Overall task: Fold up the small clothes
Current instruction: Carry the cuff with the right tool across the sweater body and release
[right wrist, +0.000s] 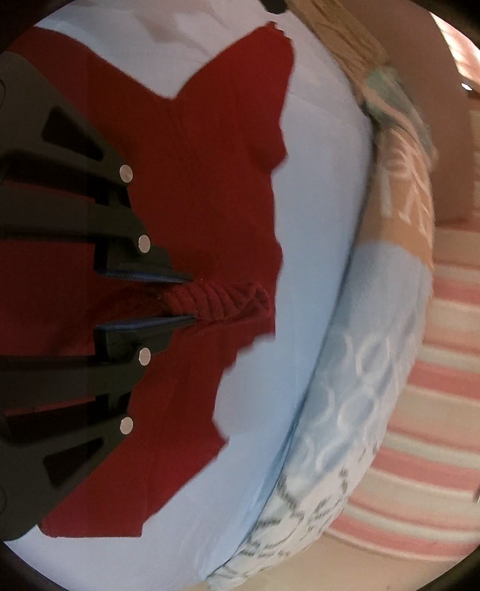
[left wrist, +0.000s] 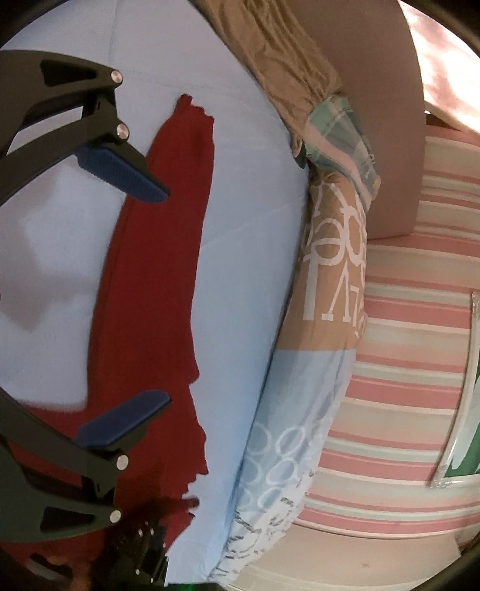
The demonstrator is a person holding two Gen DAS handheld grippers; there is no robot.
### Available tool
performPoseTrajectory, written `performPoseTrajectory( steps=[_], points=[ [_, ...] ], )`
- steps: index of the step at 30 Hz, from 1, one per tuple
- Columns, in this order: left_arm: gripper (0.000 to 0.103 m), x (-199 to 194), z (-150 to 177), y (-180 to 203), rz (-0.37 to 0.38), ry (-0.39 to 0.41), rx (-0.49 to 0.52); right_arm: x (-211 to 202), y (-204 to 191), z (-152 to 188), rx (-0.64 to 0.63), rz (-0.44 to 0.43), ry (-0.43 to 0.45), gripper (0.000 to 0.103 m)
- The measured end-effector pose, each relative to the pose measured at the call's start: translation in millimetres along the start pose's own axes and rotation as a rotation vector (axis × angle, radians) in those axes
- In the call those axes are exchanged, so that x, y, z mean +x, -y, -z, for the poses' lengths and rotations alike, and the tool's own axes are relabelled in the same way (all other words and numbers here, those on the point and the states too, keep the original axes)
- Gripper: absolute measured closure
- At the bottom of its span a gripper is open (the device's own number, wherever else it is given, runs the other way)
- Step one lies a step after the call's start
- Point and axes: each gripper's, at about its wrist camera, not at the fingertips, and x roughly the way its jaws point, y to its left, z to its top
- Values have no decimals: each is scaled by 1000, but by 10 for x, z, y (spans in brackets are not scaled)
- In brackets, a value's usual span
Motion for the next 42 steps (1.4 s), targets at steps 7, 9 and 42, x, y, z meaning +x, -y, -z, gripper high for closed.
performPoseTrajectory(
  steps=[7, 9, 42],
  points=[
    [1, 38, 25, 21, 16, -15, 9, 113, -387, 1, -20, -42, -19, 65],
    [1, 53, 27, 11, 8, -17, 11, 19, -405, 26, 18, -56, 17, 53],
    [1, 265, 84, 17, -25, -46, 30, -757, -38, 344, 223, 102, 127, 15]
  ],
)
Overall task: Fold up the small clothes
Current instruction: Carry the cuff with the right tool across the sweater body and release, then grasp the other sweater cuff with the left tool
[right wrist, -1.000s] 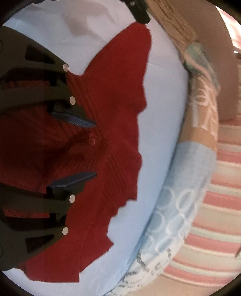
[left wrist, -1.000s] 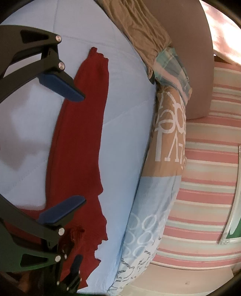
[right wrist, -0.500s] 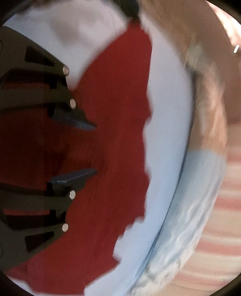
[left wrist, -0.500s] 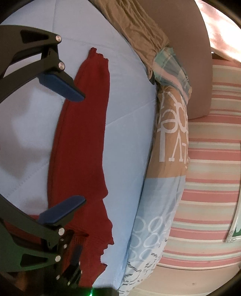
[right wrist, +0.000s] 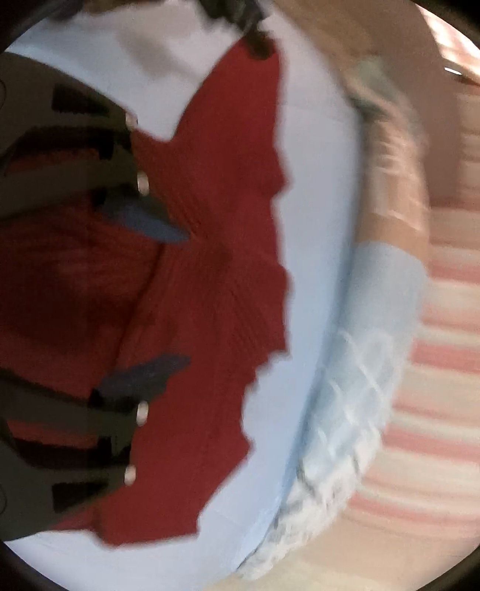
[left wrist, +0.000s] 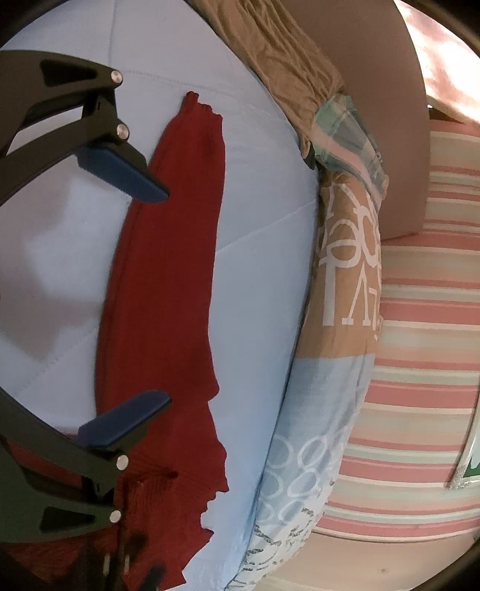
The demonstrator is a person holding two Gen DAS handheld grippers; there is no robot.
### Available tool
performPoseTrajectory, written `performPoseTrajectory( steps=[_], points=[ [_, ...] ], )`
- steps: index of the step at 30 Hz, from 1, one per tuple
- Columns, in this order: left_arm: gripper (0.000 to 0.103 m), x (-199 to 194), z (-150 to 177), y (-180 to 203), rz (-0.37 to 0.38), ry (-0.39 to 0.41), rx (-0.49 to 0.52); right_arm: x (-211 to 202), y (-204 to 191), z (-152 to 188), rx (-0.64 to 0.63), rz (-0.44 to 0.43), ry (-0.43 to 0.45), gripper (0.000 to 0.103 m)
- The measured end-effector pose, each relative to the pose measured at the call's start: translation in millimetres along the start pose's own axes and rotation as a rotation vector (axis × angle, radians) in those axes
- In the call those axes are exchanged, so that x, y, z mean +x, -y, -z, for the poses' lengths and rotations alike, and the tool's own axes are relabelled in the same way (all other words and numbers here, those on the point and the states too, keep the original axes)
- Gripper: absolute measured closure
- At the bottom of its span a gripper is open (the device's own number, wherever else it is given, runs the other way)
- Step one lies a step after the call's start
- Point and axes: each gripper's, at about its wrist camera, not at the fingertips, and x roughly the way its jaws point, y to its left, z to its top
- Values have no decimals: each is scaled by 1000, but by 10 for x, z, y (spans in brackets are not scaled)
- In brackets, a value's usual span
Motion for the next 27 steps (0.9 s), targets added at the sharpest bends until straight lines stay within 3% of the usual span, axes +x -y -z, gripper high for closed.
performPoseTrajectory(
  steps=[3, 5, 10, 13, 15, 17, 21, 25, 27],
  points=[
    [1, -14, 0, -16, -6, 6, -9, -428, 321, 126, 150, -3, 99, 11],
    [1, -2, 10, -16, -15, 3, -13, -492, 413, 124, 159, -29, 130, 11],
    [1, 135, -18, -45, -41, -46, -51, -595, 533, 138, 154, -99, 166, 35],
    [1, 145, -123, -258, -81, -39, 5, -676, 594, 133, 165, -115, 174, 36],
    [1, 138, -198, -525, -137, 4, 63, -676, 629, 123, 175, -122, 176, 36],
    [1, 208, -276, -927, -186, -4, 53, -701, 649, 119, 175, -126, 181, 36],
    [1, 364, -356, -1674, -144, -26, -34, -726, 625, 115, 161, -144, 188, 36],
    [1, 672, -286, -2035, -213, -111, -2, -723, 578, 117, 139, -155, 187, 36],
    [1, 777, -227, -2142, -187, -136, -6, -705, 573, 123, 137, -155, 181, 36]
  ],
)
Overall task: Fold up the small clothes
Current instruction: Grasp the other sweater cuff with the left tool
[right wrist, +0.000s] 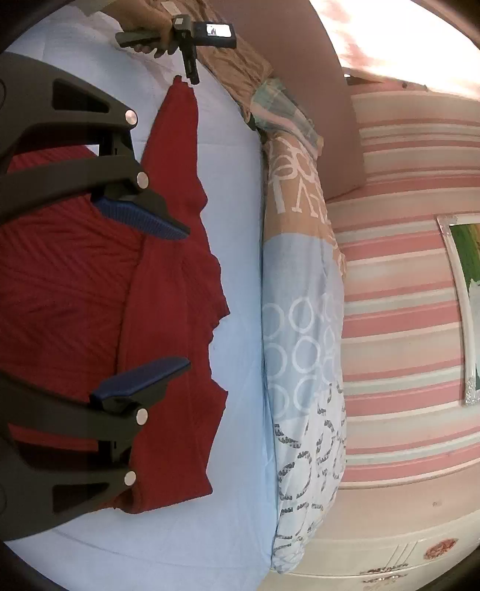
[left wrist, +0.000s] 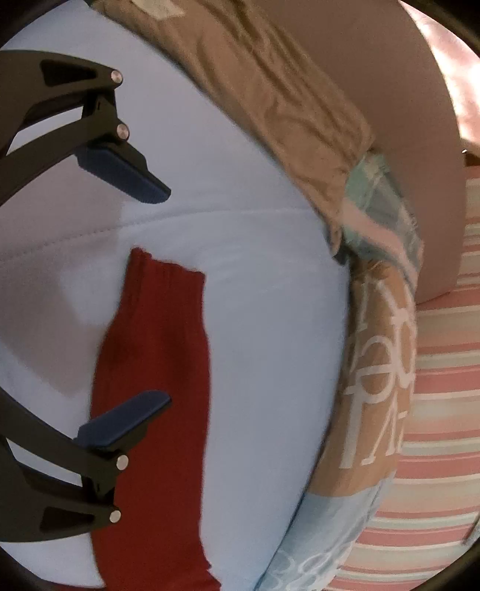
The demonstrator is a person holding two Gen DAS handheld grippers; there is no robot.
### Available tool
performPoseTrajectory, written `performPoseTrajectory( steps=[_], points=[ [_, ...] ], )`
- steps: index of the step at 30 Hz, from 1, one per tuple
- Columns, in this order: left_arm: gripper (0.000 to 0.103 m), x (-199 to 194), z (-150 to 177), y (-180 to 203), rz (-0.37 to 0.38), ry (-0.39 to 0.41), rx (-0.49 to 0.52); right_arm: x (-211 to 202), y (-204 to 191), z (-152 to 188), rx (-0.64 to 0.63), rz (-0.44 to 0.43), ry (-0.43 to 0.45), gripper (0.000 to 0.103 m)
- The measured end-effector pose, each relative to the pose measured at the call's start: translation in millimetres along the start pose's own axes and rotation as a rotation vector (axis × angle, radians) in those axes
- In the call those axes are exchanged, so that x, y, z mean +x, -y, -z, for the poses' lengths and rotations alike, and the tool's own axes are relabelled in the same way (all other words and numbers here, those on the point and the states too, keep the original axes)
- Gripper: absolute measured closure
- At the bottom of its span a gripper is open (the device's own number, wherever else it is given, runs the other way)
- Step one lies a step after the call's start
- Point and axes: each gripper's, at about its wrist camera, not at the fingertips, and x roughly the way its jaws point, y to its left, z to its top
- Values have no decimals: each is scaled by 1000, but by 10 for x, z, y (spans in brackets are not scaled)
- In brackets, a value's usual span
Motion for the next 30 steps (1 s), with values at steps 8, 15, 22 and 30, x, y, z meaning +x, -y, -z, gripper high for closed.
performPoseTrajectory(
  steps=[8, 15, 22, 30],
  points=[
    [2, 257, 99, -146, 102, -59, -80, 71, 81, 24, 14, 23, -19, 36],
    [23, 464, 130, -132, 164, -134, -85, 171, 305, 82, 51, 99, -44, 36],
    [61, 444, 130, -111, 207, -129, -77, 166, 363, 94, 49, 125, -42, 36],
    [83, 308, 71, 82, 169, -84, -19, 127, 346, 86, -62, 346, 1, 36]
  ],
)
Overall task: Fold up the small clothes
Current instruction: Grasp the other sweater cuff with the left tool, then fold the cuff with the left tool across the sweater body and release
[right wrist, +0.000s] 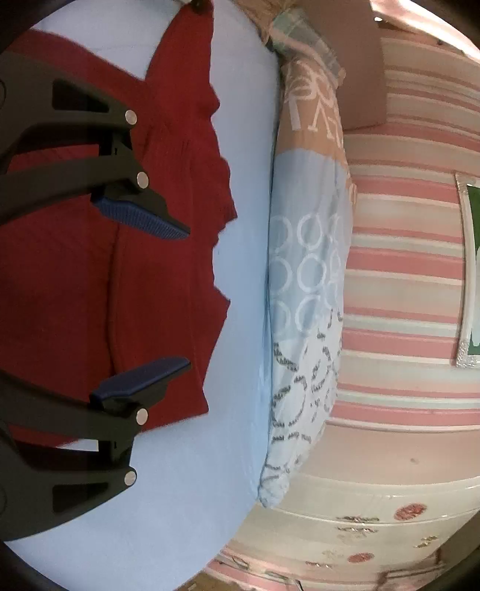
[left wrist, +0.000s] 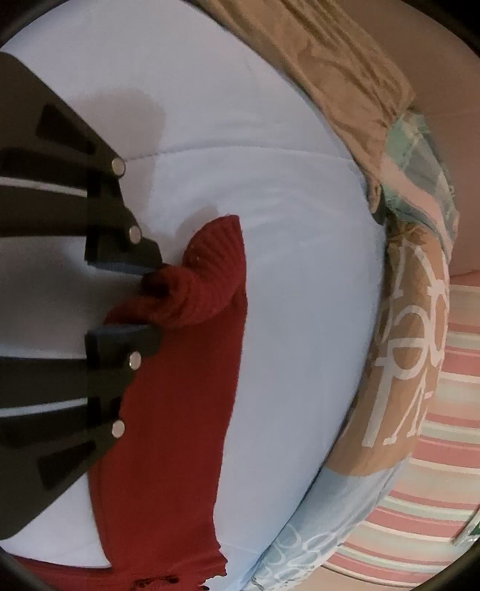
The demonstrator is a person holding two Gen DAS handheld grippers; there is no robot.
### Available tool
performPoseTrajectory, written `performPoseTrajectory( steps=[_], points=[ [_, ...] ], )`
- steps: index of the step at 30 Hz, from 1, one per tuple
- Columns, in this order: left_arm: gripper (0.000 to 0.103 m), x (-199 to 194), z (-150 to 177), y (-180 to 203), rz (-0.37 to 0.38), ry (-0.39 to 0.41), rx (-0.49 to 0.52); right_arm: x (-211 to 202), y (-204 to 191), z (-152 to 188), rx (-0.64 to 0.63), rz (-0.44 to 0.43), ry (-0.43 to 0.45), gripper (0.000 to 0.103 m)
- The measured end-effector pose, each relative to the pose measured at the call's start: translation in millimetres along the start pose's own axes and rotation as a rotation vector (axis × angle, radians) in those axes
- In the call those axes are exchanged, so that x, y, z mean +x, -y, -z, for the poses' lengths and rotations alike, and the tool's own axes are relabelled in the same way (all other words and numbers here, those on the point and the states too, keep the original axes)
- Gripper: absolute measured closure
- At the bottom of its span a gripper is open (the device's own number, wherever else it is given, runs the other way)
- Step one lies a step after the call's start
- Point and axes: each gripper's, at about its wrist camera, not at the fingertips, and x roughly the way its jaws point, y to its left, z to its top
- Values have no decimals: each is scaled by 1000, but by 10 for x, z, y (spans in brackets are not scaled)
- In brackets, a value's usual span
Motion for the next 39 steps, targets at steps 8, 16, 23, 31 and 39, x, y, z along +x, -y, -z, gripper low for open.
performPoseTrajectory(
  steps=[8, 16, 23, 31, 39],
  points=[
    [85, -491, -219, 518, 17, 76, 83, 10, 191, -28, 37, -9, -8, 36],
    [86, -1145, -578, 1774, 149, 122, 131, -71, 729, -330, 68, -84, -85, 36],
    [85, -1331, -492, 3300, 234, 81, 257, -69, 1815, -438, 48, -17, -125, 36],
    [86, -1054, -45, 4861, 221, 14, 379, -51, 2548, -108, 145, -30, -52, 36],
    [86, -689, 531, 5728, 205, -48, 468, 211, 2891, 82, 173, 7, -22, 36]
  ],
)
